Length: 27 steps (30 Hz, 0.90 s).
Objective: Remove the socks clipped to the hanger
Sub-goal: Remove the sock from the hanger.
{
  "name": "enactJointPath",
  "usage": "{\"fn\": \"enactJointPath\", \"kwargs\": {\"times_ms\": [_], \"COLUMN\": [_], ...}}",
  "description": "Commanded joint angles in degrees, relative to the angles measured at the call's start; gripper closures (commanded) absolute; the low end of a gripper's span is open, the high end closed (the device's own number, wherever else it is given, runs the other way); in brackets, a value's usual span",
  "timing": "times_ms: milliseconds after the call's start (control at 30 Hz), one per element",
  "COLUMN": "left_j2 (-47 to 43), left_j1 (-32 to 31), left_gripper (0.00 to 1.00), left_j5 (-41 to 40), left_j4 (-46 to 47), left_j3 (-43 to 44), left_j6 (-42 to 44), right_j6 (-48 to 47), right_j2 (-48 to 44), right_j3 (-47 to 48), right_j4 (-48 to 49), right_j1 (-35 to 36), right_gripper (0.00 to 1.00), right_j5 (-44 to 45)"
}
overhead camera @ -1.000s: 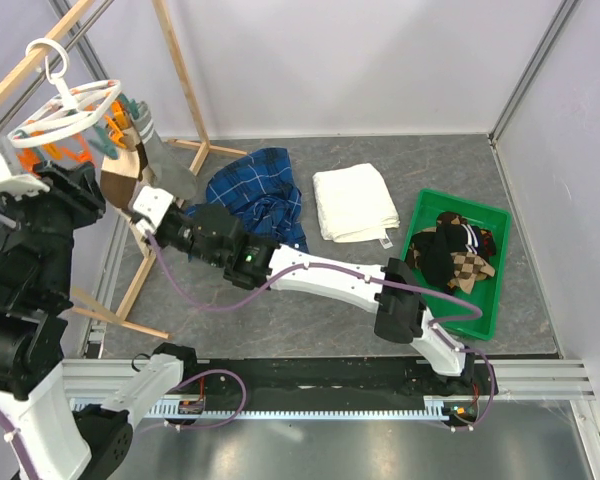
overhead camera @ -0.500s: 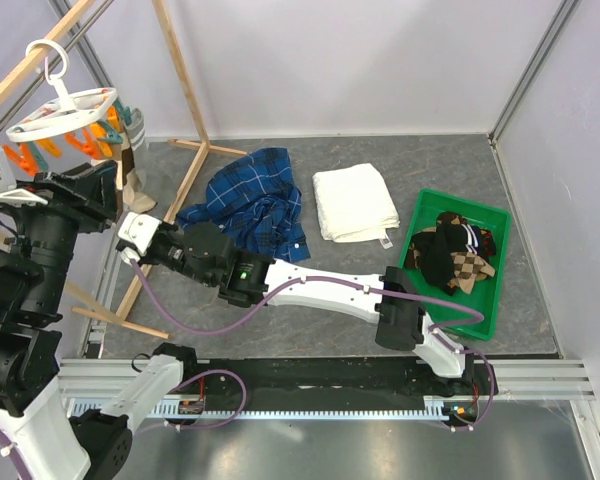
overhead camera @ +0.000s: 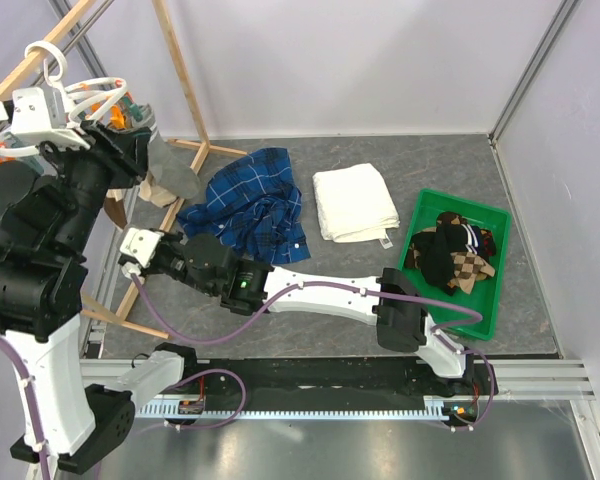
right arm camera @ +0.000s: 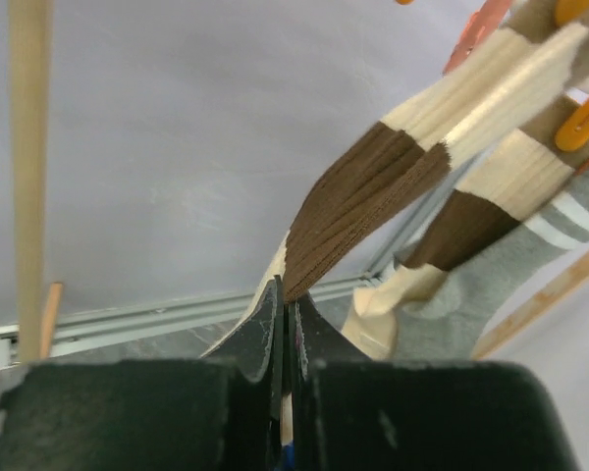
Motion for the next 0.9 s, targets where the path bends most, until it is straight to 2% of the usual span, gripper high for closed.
{"fn": "enactJointPath", "kwargs": {"times_ms": [0,67,233,467,567,733,867], "left_j2": [-0.1,0.0,0.8,3.5,3.8,2.5,3.2], "left_j1": [-0.1,0.0,0.0,0.0,0.0,-0.1,0.0], "left_gripper": [0.51,0.52,0.52,0.53,0.52,0.51,0.53], "left_j5": [-6.9,-11.2,-22.1,-30.2,-31.0,-24.6,-24.8], "left_j4": [-0.1,-0.8,-1.1,-4.5,-5.3,-5.3,-4.7], "left_j3": [1.5,1.1,-2.8,-0.4,0.8,1.2,1.2], "left_j6": [2.8,3.7,6.7,7.1,5.8,1.8,2.3], "right_j6": [-5.4,-6.3,-6.2,-7.3,-7.0,-5.7,-5.0], "right_j2": [-2.1,-2.0,-3.5,-2.8,-3.1,-4.2,-5.5], "right_j3": [0.9,0.6,-2.3,-1.8,-1.9,-3.2,-3.9], "right_j4": [2.8,4.0,6.5,6.9,7.0,7.0,7.2], "right_j1": [0.2,-0.4,-1.8,-2.1,-2.2,-2.2,-1.9], "right_gripper": [1.0,1.0,1.0,1.0,1.0,1.0,1.0], "right_j5": [12.2,14.9,13.1,15.3,15.1,13.0,12.8]}}
